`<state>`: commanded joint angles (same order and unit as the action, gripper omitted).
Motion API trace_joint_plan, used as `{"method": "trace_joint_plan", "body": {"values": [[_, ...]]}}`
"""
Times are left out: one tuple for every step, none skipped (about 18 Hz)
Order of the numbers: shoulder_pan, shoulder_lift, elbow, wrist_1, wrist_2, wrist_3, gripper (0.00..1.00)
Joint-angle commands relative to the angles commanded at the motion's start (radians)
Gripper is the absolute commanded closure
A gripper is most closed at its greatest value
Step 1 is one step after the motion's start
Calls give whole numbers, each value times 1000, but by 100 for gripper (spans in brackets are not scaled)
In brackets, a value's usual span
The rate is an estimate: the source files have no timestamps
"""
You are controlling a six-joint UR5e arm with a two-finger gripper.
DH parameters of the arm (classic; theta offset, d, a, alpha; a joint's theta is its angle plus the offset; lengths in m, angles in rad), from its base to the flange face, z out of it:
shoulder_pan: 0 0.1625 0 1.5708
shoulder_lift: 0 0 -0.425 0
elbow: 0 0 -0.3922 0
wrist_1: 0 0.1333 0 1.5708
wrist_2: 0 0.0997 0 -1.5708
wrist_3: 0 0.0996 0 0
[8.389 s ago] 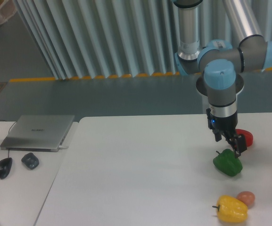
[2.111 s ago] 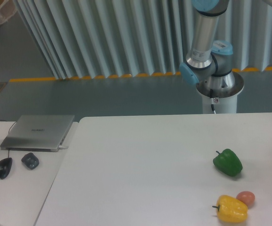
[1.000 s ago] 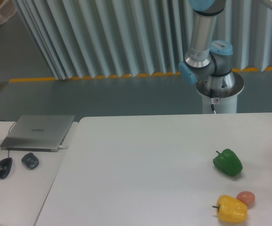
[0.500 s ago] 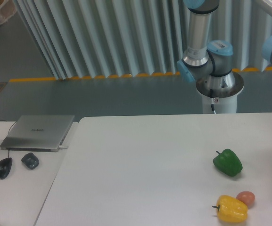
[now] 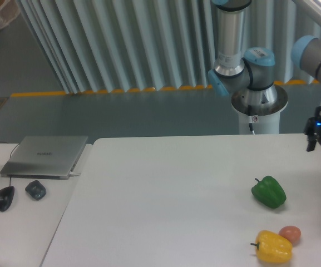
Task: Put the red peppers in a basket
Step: 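Bring the empty open gripper back over the table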
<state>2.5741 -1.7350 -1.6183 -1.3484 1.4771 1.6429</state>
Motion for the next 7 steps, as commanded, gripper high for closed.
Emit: {"method": "trace_joint_plan", "body": {"values": [[-3,3,2,2,20,0,0],[-5,6,3,0,55,1,0],[-8,15,0,-2,96,3,0],[-21,17,0,2,121,2,0],[-31,15,2,5,130,0,0],[-31,12,6,3,132,-2,0],[-32,11,6,6,132,-3,0]]}}
